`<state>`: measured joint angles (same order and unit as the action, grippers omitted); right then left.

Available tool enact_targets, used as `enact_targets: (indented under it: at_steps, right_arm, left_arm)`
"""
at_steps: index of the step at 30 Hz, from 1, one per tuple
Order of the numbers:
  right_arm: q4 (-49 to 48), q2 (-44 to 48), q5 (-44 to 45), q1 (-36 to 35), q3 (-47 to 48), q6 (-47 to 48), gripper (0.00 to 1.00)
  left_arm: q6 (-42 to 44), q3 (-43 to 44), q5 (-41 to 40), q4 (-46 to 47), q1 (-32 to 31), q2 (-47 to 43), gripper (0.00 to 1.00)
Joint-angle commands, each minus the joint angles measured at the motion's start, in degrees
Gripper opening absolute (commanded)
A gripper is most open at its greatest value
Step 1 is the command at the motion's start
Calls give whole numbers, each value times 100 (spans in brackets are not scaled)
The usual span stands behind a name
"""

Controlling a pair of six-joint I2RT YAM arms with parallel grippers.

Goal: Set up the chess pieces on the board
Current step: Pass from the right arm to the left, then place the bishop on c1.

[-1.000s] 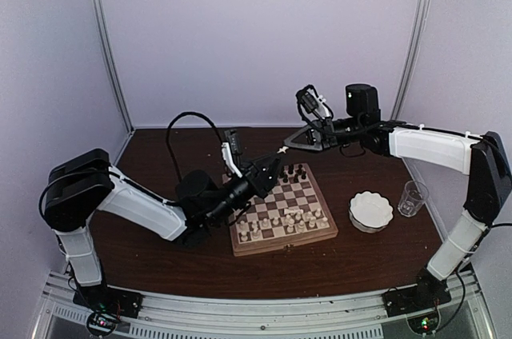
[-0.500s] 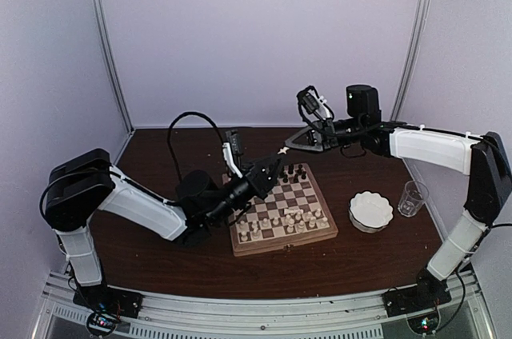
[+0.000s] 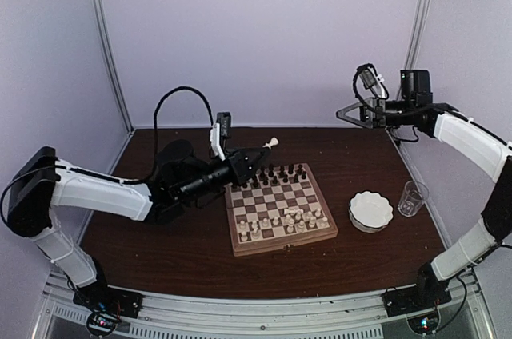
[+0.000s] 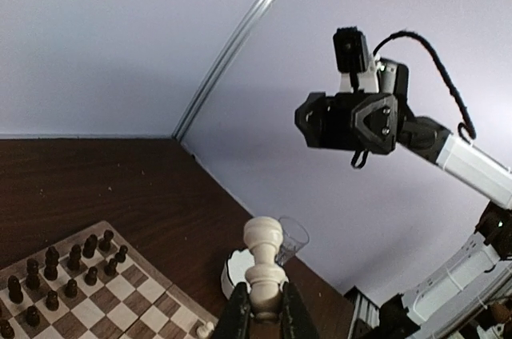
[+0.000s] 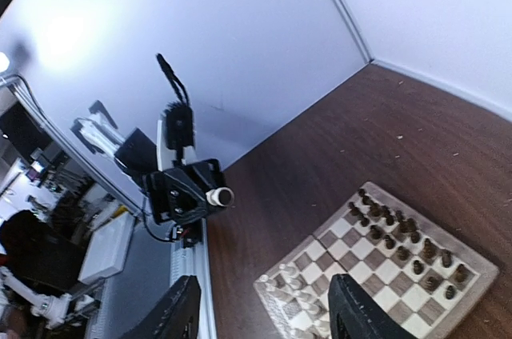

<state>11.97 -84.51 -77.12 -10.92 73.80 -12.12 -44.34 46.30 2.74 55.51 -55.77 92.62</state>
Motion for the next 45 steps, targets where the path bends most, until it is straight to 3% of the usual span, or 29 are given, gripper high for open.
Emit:
enact_targets:
  at_steps: [1, 4, 12, 20, 29, 45]
  right_arm:
    - [2302, 452, 560, 203, 60, 2437, 58]
    - [2164, 808, 737, 251, -593, 2772, 58]
    - [2140, 1209, 1096, 327, -954, 3280, 62]
    - [2259, 1225, 1305, 327, -965, 3466, 62]
    - [2277, 1183, 1314, 327, -982, 3505, 61]
    - [2309, 1209, 1296, 327, -982, 3557, 61]
  left_arm:
    - [1339, 1305, 900, -3898, 14, -575, 0]
    - [2121, 2476, 1124, -6362, 17, -395, 0]
    - [3288, 5210, 1841, -10974, 62, 1138, 1]
    - [3358, 6105, 1987, -11872, -2, 2021, 0]
    - [3386, 7260, 1237, -12818, -355, 2911, 0]
    - [3335, 7911, 964, -13028, -500, 3825, 0]
